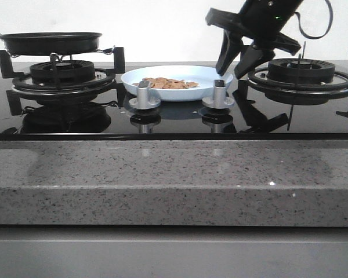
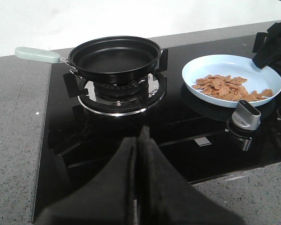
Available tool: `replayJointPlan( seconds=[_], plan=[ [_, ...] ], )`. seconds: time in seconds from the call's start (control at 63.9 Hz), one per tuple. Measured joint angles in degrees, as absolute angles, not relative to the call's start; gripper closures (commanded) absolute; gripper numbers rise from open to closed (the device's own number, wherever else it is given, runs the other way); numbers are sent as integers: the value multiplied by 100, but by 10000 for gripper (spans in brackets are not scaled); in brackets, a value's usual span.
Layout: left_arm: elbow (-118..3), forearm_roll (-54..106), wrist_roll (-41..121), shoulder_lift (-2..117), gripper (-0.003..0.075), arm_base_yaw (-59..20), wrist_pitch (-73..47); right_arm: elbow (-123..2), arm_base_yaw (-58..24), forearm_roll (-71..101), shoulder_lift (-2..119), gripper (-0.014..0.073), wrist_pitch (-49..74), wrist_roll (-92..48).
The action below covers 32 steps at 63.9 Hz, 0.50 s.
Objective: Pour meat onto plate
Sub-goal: 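Open the right gripper and lift it away from the plate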
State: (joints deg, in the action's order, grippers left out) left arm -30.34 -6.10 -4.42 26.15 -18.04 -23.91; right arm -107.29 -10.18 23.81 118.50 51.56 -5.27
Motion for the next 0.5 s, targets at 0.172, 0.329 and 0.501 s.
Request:
replayJointPlan(
  seconds=[0.172,0.329,0.501],
  plan=[
    [-3034,-610,-442,2615,741,-1804,-2391,-11084,-855,2371,11724,224,5611,-517],
    [-3034,-610,-442,2615,741,-1804,-2391,-11428,-805,2371,11438,424,6118,-517],
    [-3034,-610,-451,2615,741,-1804,-2391,-11493,-805,2371,11231,620,6607,-517]
  ],
)
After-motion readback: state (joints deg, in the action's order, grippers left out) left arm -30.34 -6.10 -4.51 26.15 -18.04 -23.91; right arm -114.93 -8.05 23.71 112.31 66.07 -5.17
